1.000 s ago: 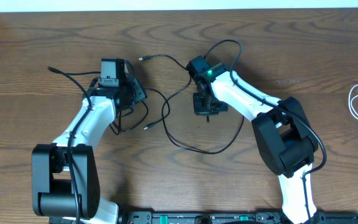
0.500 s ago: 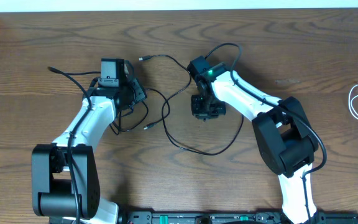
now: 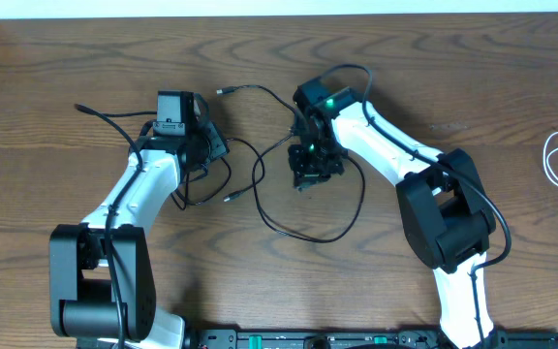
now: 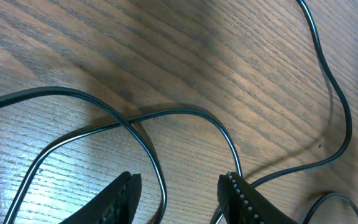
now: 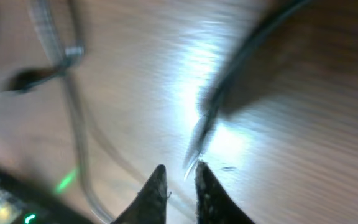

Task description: Untangle cables

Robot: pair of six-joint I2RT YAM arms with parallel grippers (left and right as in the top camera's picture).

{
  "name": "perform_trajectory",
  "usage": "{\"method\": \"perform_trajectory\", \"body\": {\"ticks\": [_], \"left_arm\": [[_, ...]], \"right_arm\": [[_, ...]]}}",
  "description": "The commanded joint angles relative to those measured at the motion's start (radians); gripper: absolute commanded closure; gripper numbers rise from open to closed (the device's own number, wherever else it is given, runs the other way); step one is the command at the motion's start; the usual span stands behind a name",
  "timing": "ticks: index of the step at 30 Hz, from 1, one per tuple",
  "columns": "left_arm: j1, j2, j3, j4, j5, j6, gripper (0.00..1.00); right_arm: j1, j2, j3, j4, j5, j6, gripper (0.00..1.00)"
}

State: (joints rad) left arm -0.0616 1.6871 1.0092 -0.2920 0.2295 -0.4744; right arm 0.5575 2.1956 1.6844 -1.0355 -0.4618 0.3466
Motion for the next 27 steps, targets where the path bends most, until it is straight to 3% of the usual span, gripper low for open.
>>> {"method": "perform_trajectory", "body": {"ticks": [1,5,7,10,17,19,23,27], "left_arm": [[0.002,-0.004,0.010,-0.006,-0.013,-0.002,0.55],[0.002,-0.004,0.010,-0.005,-0.013,-0.002,0.55],[0.002,-0.004,0.010,-0.005,-0.013,-0.002,0.55],[0.002,-0.004,0.010,-0.005,-0.014,-0.002,0.55],[0.002,-0.004,0.010,-0.007,-0.025,-0.002,0.55],[0.002,-0.004,0.010,-0.018,-0.074,-0.002,0.55],[0.002,-0.004,0.010,-0.040,-0.178,-0.010,0.55],[0.002,-0.004,0.010,-0.095,-0.316,-0.127,0.55]], "right_arm": [[0.007,0.007,0.019,-0.005,-0.114,-0.128,0.79],[0.024,0.007,0.019,-0.001,-0.114,-0.146,0.51],[0.038,0.007,0.019,0.021,-0.114,-0.146,0.44],[0.066,0.007,0.019,0.076,-0.113,-0.145,0.46],[0.141,0.008,0.018,0.233,0.026,0.008,0.67],[0.164,0.008,0.018,0.267,0.077,0.045,0.73],[0.211,0.008,0.018,0.328,0.120,0.081,0.76],[0.252,0.008,0.018,0.370,0.167,0.159,0.80]]}}
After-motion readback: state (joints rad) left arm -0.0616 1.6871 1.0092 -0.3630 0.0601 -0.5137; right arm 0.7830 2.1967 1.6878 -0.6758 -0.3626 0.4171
